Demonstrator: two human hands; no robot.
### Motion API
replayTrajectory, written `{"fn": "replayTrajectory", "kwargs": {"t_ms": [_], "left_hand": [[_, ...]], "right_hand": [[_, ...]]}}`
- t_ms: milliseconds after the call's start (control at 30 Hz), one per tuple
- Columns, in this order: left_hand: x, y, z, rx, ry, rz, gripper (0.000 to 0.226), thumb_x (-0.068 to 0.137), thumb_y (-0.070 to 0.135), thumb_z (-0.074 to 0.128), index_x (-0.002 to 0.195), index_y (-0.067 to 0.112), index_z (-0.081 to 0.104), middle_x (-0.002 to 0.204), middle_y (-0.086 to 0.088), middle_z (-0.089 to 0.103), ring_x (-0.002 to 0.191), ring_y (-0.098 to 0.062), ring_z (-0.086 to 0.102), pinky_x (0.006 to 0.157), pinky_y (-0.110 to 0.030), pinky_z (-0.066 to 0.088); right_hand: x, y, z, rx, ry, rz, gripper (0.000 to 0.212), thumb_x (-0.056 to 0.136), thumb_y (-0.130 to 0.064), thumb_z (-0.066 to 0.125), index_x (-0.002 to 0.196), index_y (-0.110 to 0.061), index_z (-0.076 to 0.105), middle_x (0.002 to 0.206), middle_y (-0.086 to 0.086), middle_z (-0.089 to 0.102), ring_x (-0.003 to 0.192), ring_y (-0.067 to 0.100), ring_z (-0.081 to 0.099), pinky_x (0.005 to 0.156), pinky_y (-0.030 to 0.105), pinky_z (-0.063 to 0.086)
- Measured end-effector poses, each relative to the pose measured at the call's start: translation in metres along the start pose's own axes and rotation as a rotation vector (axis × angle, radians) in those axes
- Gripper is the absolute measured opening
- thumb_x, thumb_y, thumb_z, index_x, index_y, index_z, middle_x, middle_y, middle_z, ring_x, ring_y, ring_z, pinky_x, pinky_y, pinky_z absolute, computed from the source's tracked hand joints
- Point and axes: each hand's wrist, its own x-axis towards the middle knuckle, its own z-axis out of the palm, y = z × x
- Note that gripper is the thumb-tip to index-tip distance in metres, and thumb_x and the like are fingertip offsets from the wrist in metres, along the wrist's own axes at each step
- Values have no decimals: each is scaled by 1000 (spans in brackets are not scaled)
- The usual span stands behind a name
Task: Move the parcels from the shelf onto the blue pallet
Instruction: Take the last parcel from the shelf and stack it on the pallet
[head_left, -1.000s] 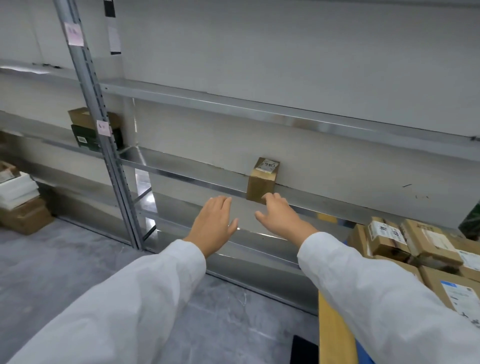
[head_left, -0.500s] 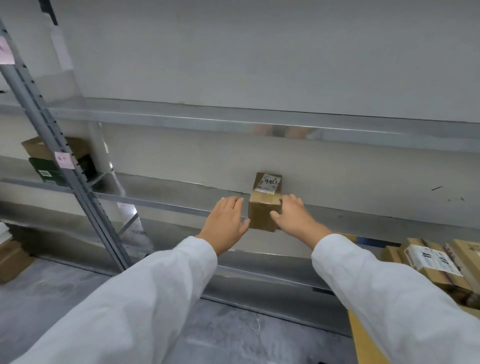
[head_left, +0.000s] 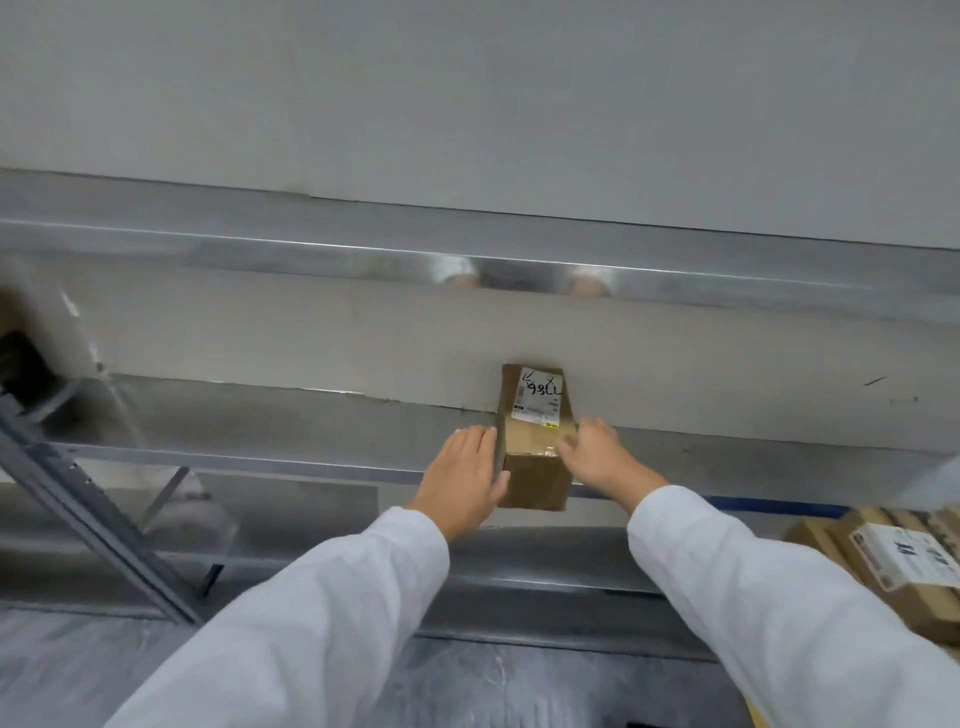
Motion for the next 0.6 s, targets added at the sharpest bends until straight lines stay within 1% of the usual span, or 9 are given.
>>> {"fn": "replayTrajectory", "kwargs": {"t_ms": [33,100,167,267,333,400,500,533,600], "left_hand": [[9,-9,3,-2,-8,23,57,100,39,45,147,9,33,146,-7,43,134,-20,38,115,-32,27],[28,-24,6,-9,-8,53,56,100,38,43,146,7,33,145,-9,44,133,-22,39,115,-33,26],[48,-39,10,-21,-16,69,53,101,37,40,143,5,37,140,-12,47,128,-25,42,112,-34,28],[70,-51,23,-88,-99,58,48,101,38,39,136,6,41,131,-12,50,120,-27,45,105,-35,33],[81,-55,34,-228,-180,-7,48,100,40,42,135,7,42,131,-13,50,122,-29,45,105,-38,36],[90,-57,44,-423,-254,-124,50,98,42,47,135,8,42,133,-14,49,126,-29,43,107,-41,36],[102,-59,59,-632,-308,-228,52,94,42,55,134,10,44,134,-12,50,127,-27,45,107,-44,38],[105,-60,63,-691,-317,-241,52,93,42,57,134,12,46,133,-11,52,127,-26,46,106,-45,40],[107,-61,71,-772,-314,-267,52,91,42,61,133,14,48,130,-9,54,125,-26,49,105,-46,42]], "right_hand": [[8,-2,3,-4,-17,31,44,98,-29,47,128,3,48,134,19,47,127,32,41,106,41,36],[26,-2,5,38,-32,86,40,98,-28,48,121,4,54,128,20,53,122,32,46,104,43,40],[44,-4,7,126,-20,146,39,97,-28,49,124,1,52,126,18,54,114,31,53,99,42,46],[60,-8,13,212,-30,207,42,96,-28,54,130,-3,49,130,15,54,116,30,56,99,40,47],[67,-10,21,271,-68,227,47,94,-28,58,134,-7,46,134,11,55,121,28,54,103,42,44],[69,-13,28,310,-86,229,54,92,-28,61,138,-7,41,137,10,53,126,27,51,107,44,41],[70,-18,34,378,-71,253,64,89,-27,66,140,-5,34,138,9,52,128,26,49,109,43,39],[71,-20,35,403,-69,267,65,88,-26,67,140,-5,34,137,7,53,128,24,49,109,41,39],[72,-22,37,436,-67,269,57,88,-21,67,136,-5,42,133,6,57,124,22,53,107,36,41]]}}
